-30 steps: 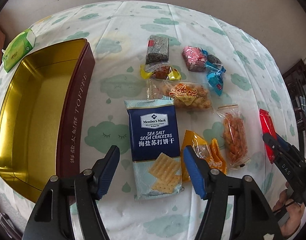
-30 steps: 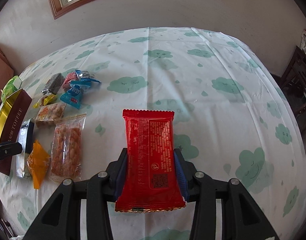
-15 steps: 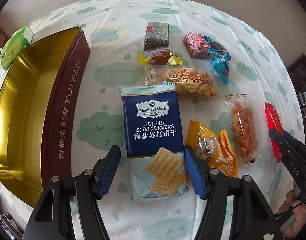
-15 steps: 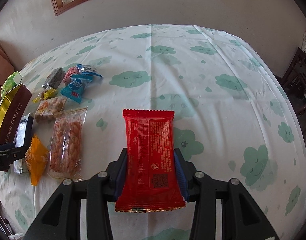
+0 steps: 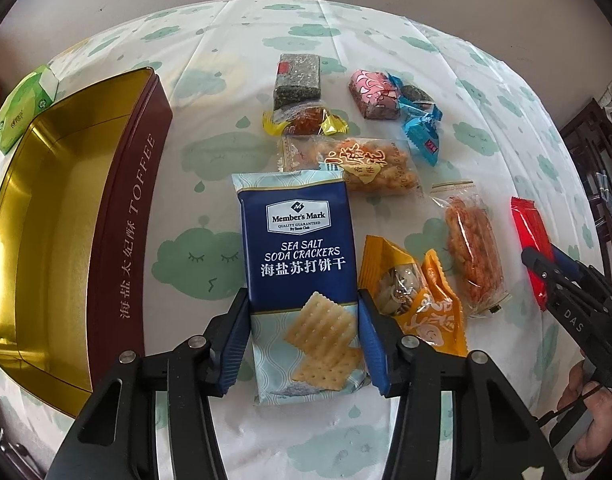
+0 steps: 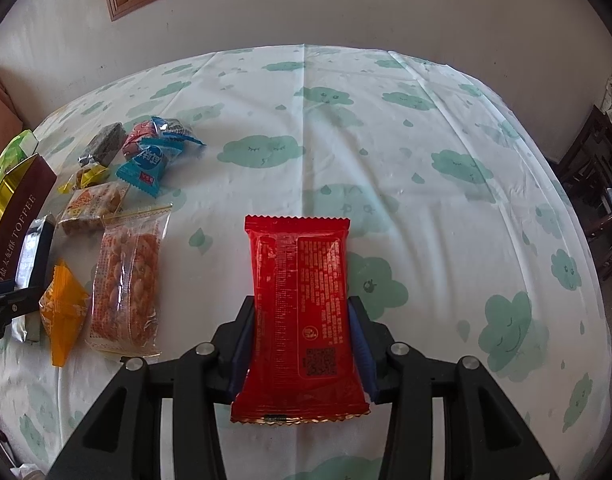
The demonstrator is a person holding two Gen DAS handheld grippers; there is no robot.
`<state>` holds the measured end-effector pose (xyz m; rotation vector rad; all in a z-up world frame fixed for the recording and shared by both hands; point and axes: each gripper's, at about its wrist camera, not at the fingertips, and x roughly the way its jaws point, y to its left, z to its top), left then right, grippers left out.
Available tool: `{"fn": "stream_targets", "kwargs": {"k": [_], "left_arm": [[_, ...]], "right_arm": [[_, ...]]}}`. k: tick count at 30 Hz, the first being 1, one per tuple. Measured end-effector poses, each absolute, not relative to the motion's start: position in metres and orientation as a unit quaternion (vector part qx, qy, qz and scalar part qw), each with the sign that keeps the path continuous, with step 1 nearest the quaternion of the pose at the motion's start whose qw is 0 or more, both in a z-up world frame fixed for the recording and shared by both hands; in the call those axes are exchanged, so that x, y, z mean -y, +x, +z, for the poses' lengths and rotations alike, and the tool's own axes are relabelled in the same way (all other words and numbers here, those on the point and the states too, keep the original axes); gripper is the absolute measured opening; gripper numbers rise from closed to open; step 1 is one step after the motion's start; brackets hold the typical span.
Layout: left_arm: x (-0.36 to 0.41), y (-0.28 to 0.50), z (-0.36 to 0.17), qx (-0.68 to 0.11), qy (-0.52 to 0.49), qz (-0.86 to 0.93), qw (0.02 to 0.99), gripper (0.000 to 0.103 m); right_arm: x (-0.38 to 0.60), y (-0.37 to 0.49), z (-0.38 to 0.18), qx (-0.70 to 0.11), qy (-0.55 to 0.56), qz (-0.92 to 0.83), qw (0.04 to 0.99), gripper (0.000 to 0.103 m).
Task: Organize snacks
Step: 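Carry the blue cracker pack into the tin and release it with the left tool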
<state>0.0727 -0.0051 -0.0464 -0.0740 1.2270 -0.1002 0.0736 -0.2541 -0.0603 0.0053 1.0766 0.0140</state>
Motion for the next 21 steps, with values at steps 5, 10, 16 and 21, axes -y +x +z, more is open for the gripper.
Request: {"fn": "stream_targets", "kwargs": {"k": [5, 10, 16, 21], "left_arm": [[0.004, 0.064, -0.029, -0.564, -0.03, -0.061, 0.823, 0.047], [-0.008, 0.058, -0.001, -0.54, -0.023, -0.073, 0.838, 0.047], [-0.054, 0.063, 0.019, -0.52, -0.008, -0.028, 0.853, 0.047], [-0.108, 0.069, 0.008, -0.532, -0.013, 0.017, 0.847, 0.047]], "right_arm": [[0.253, 0.075, -0.06, -0.516, -0.001, 0.005, 0.856, 0.045], [0.253, 0.076, -0.06, -0.52, -0.002, 0.006, 0.854, 0.046], [0.253, 0.08, -0.06, -0.531, -0.004, 0.01, 0.847, 0.047], [0.253, 0.084, -0.06, -0.543, -0.007, 0.012, 0.839, 0.047]]}}
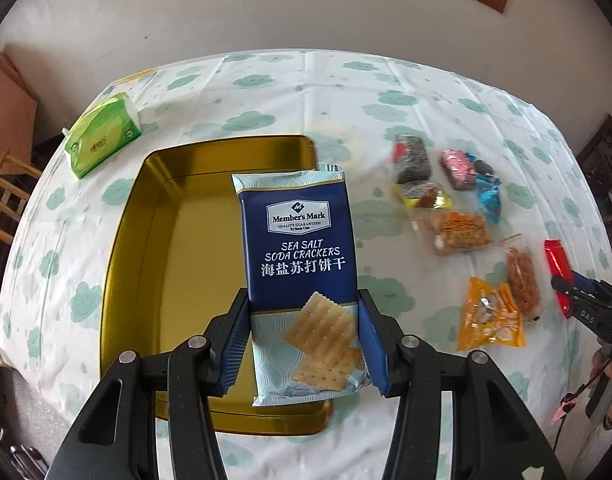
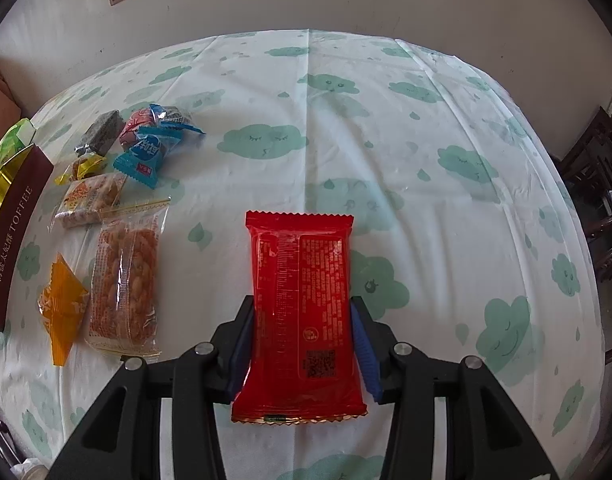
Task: Organize snacks
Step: 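Carry the blue cracker pack into the tin and release it with the left tool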
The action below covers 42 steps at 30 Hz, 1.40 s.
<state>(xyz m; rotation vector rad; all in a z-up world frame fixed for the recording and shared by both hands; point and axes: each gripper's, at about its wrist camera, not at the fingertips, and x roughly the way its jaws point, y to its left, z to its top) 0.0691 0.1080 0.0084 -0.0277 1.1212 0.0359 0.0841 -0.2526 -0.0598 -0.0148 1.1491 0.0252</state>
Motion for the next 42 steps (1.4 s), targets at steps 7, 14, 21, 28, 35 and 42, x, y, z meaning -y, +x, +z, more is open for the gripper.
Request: {"fn": "stream_targets", "kwargs": {"k": [7, 14, 21, 28, 35, 42], "left_arm": [[-0.161, 0.073, -0.013, -0.543, -0.005, 0.052, 0.838, 0.039], [-0.178, 0.068, -0.041, -0.568, -0.013, 0.052, 0.821, 0.032], [-0.177, 0.066, -0.04, -0.564, -0.014, 0.048, 0.824, 0.034], [-0.179, 0.061, -0.038, -0.56, -0.032, 0.04, 0.827, 0.045], [-0.179, 0.053, -0.03, -0.541, -0.038, 0.04, 0.839, 0.066], [-0.182, 0.044, -0.017, -0.514, -0.037, 0.049, 0.856, 0.081]], "right_arm": [[0.252, 0.087, -0.06, -0.552, -0.007, 0.011, 0.833, 0.047], [0.251, 0.089, -0.06, -0.557, -0.005, 0.006, 0.83, 0.047], [0.251, 0.093, -0.059, -0.569, -0.008, 0.009, 0.822, 0.047], [0.249, 0.092, -0.059, -0.566, -0.011, 0.001, 0.824, 0.045], [0.247, 0.088, -0.058, -0.555, -0.003, -0.016, 0.832, 0.044], [0.241, 0.083, -0.037, -0.517, 0.019, -0.039, 0.855, 0.044]]}}
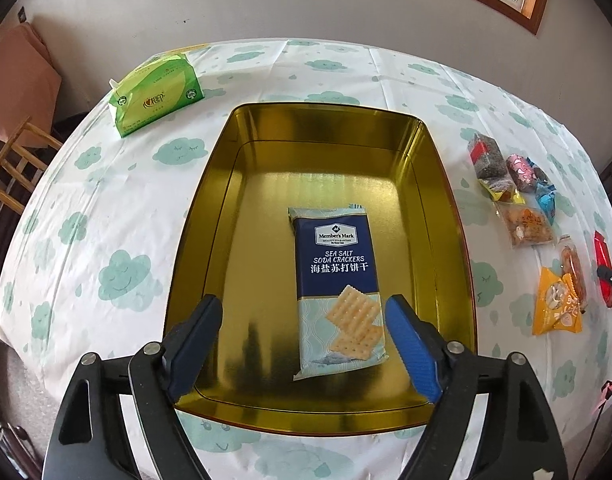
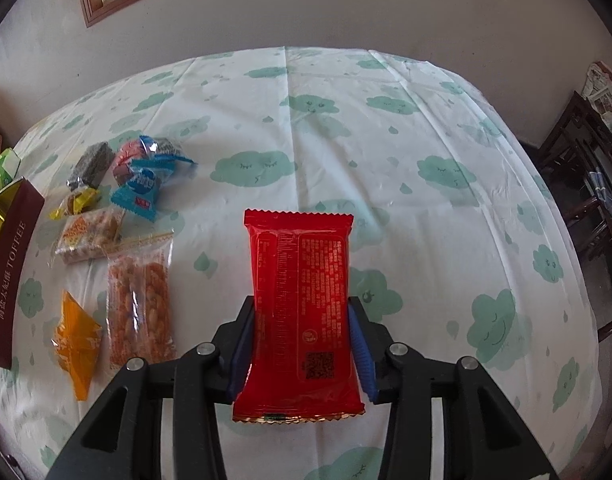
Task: Organize snacks
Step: 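Carry the blue cracker pack into the tin and release it with the left tool, then carry the red bar over the tin and release it with the right tool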
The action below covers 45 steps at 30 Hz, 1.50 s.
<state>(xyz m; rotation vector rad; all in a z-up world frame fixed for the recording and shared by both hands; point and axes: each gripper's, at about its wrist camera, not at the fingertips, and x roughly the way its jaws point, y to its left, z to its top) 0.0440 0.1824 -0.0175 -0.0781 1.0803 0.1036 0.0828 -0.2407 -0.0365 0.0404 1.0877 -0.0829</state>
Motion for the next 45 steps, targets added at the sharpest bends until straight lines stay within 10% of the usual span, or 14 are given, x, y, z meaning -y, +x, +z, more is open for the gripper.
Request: {"fn": "stream_targets", "kwargs": {"k": [17, 45], "left_arm": [[-0.244, 0.001, 0.024, -0.442, -0.089, 0.15, 0.88, 0.092], [-0.307, -0.034, 0.006, -0.457, -0.173, 0.213, 0.846, 0.092]], "right_arm": [[0.078, 0.085, 0.034, -0.474, 0.044, 0.133, 0.869, 0.044], [-0.125, 0.082, -0.021, -0.54, -0.031, 0.241, 0.806, 0.044]]}}
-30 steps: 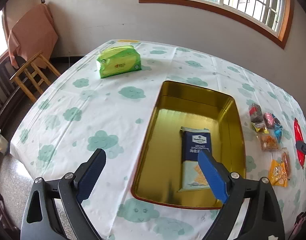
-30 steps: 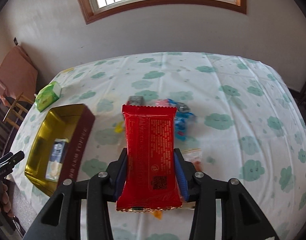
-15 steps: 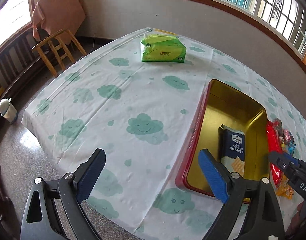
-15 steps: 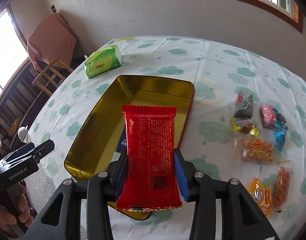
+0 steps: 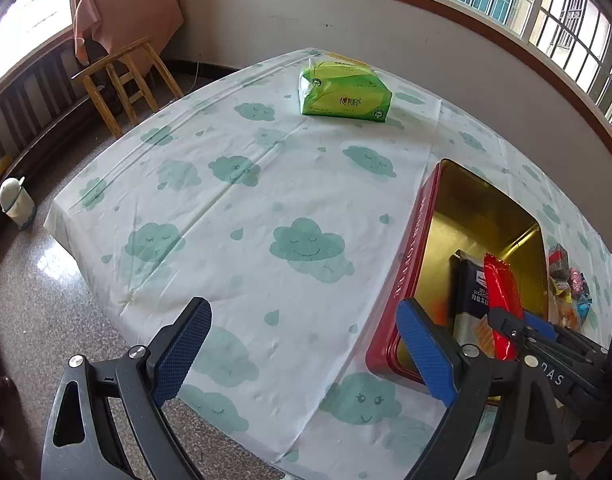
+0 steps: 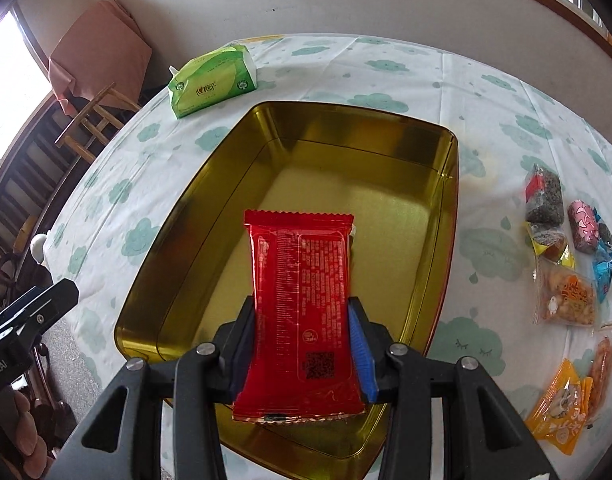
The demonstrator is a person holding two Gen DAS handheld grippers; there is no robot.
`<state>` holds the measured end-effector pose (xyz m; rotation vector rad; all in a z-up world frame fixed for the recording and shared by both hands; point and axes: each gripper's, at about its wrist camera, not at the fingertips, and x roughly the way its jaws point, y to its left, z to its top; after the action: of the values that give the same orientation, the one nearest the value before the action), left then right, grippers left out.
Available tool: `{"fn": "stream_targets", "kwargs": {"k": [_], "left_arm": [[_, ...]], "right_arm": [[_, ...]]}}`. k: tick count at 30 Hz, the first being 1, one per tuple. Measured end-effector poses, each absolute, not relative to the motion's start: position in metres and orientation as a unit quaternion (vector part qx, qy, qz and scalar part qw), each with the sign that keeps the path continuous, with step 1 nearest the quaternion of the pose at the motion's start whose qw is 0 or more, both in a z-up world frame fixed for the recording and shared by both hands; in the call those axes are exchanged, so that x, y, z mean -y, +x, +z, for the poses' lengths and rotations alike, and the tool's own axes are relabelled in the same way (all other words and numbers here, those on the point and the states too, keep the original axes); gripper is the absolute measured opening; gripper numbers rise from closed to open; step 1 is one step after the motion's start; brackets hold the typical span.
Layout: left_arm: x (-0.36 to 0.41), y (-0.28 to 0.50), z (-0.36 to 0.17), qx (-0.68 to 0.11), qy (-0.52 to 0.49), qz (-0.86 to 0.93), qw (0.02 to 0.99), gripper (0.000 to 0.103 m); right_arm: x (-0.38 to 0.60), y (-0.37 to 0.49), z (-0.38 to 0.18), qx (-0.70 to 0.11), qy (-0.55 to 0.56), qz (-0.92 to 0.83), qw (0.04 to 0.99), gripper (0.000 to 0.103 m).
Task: Organize snacks
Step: 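Carry the red bar over the tin and release it with the right tool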
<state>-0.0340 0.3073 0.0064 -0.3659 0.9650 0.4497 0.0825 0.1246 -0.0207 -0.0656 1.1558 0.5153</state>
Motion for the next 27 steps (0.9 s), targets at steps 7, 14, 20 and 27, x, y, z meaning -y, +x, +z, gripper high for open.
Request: {"fn": "stream_targets", "kwargs": {"k": [7, 14, 20, 27], "left_arm": [[-0.304, -0.033, 0.007, -0.459, -0.172, 0.21, 0.846, 0.092], [-0.299, -0.032, 0.006, -0.462, -0.167, 0.207, 0.846, 0.092], [-0.292, -0.031, 0.007, -0.463, -0.165, 0.202, 0.847, 0.092], [-0.267, -0.025, 0.015, -0.458, -0.151, 0.179, 0.858, 0.092]], "right_arm": [[-0.125, 0.082, -0.029, -0.545, -0.031, 0.241, 0.802, 0.044], [-0.126, 0.08, -0.029, -0.54, -0.039, 0.246, 0.804, 0.045], [-0.124, 0.076, -0.027, -0.536, -0.046, 0.25, 0.805, 0.051], [-0.088, 0.067, -0.001, -0.5, -0.03, 0.254, 0.828, 0.051]]}}
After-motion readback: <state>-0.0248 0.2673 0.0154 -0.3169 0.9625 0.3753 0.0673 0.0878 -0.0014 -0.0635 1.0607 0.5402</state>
